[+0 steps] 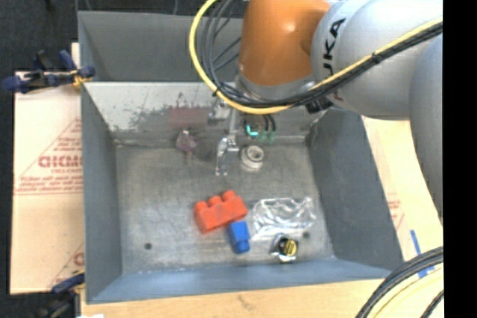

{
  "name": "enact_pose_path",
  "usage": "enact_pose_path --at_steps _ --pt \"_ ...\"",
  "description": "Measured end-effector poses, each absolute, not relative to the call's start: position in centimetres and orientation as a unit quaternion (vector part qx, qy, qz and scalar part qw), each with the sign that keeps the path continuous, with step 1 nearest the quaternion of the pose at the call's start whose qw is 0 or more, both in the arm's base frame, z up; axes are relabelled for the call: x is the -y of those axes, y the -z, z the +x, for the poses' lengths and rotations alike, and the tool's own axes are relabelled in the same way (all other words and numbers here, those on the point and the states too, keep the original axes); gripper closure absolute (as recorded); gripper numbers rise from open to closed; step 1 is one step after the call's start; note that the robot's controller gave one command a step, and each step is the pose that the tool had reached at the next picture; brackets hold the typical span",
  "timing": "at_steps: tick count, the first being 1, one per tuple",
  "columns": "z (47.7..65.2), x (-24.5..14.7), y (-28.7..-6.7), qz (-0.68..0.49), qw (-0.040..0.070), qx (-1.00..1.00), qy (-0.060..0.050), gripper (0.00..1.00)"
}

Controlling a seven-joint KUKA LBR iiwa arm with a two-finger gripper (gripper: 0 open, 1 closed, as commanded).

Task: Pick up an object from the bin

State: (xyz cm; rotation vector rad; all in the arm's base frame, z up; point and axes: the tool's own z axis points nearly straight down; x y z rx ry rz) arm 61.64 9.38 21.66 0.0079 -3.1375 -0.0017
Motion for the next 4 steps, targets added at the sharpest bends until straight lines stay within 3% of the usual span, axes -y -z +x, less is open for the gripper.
enact_pose_path --at_steps 1,2,3,4 --pt "59.7 -4.6 -9.7 0.052 -0.006 0.999 0.001 0.0" --pt "59.6 -4.8 -9.1 -0.016 -0.008 1.0 0.001 0.0" --pt "56.6 -5.6 -8.6 0.038 0.002 0.999 0.002 0.0" --pt "52.0 -7.0 -7.5 0.05 -0.01 0.999 0.001 0.0"
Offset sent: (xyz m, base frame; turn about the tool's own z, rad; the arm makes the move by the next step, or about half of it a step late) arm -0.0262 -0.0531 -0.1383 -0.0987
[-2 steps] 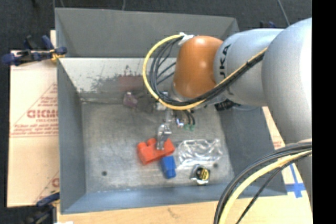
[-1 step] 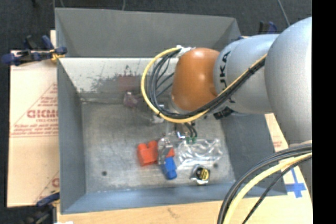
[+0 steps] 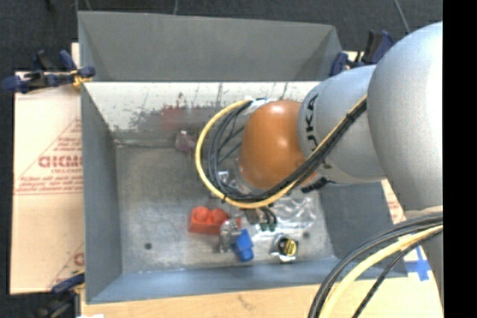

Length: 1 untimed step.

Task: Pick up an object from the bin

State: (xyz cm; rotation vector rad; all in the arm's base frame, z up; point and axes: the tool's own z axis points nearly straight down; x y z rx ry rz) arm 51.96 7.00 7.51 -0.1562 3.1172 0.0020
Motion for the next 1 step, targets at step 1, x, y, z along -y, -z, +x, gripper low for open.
enact_pose_path --at_steps 1 --pt "52.19 -7.01 -7.69 -0.049 0.012 -0.999 -0.001 1.0"
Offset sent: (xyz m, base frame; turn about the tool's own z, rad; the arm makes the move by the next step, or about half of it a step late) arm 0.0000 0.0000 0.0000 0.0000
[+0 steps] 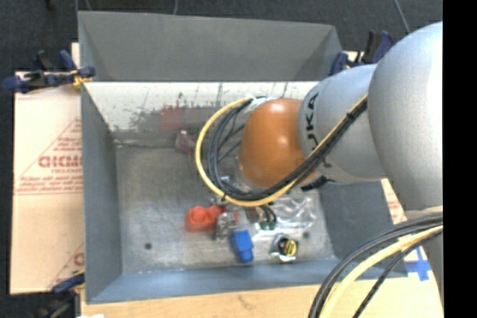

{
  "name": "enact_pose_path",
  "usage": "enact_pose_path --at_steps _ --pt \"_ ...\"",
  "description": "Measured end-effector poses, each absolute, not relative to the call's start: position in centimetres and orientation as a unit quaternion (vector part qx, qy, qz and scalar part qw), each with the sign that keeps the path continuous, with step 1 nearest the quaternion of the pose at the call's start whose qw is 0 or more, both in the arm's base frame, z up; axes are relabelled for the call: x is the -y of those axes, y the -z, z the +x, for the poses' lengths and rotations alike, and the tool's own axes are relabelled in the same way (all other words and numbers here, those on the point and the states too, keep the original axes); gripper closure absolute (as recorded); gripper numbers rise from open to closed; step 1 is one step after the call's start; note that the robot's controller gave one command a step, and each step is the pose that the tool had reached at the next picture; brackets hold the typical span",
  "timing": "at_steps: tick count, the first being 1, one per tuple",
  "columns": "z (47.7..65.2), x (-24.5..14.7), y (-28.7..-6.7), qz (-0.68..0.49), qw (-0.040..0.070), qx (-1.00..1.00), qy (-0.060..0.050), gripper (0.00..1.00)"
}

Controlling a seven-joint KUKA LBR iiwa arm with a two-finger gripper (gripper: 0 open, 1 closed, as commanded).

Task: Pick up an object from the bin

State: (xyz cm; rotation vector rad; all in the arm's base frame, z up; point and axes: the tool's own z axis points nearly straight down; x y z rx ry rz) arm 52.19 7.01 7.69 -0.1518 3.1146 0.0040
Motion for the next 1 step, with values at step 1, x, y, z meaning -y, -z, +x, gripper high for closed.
enact_pose_path --at_steps 1 --pt "52.24 -8.55 -22.18 -0.143 0.005 -0.99 0.0 1.0"
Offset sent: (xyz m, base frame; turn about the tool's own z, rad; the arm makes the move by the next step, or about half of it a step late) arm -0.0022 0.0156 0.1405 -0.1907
